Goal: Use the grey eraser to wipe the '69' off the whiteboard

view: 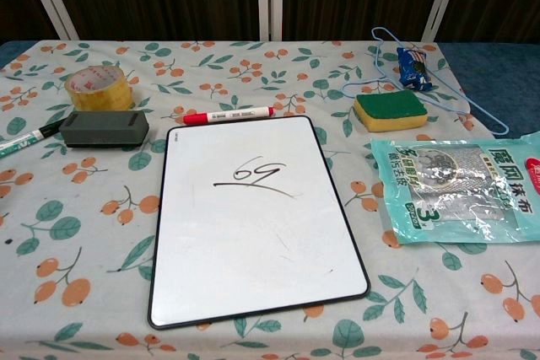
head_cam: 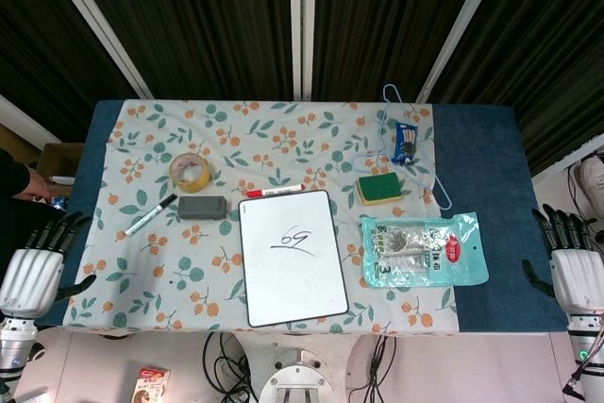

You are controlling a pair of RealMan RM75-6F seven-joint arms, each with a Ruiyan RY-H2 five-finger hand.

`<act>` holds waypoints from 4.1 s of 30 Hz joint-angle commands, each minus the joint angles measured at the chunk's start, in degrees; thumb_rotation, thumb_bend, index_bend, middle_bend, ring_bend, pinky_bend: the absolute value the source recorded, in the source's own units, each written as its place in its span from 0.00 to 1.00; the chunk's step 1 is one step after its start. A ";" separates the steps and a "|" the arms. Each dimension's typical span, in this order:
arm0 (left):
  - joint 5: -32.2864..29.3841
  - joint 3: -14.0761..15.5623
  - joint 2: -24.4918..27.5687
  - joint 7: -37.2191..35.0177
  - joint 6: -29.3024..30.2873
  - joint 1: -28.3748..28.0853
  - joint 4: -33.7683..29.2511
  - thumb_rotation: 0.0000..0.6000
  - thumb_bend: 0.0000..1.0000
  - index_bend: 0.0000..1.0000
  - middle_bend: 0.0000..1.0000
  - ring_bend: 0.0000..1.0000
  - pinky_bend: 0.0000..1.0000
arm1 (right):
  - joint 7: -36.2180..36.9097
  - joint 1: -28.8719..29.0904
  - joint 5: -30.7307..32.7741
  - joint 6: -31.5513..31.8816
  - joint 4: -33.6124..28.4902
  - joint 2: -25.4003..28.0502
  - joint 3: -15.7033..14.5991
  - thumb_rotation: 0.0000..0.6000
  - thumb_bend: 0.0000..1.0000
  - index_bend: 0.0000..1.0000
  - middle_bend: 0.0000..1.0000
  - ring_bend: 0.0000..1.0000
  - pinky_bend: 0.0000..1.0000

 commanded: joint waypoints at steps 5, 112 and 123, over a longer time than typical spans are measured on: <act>0.04 -0.04 0.00 0.07 0.03 -0.04 -0.01 1.00 0.00 0.13 0.12 0.08 0.18 | -0.11 0.05 -0.08 -0.08 -0.09 0.02 -0.04 1.00 0.26 0.00 0.00 0.00 0.00; -32.29 -9.04 -22.02 11.60 -39.45 -34.30 11.52 1.00 0.33 0.55 0.56 0.50 0.51 | 3.19 -1.20 2.14 0.47 1.62 1.18 1.39 1.00 0.28 0.00 0.00 0.00 0.00; -23.32 -8.09 -16.12 9.72 -32.08 -32.09 -3.33 1.00 0.34 0.60 0.61 0.56 0.56 | 3.02 -0.98 2.13 0.17 1.55 1.04 1.44 1.00 0.28 0.00 0.00 0.00 0.00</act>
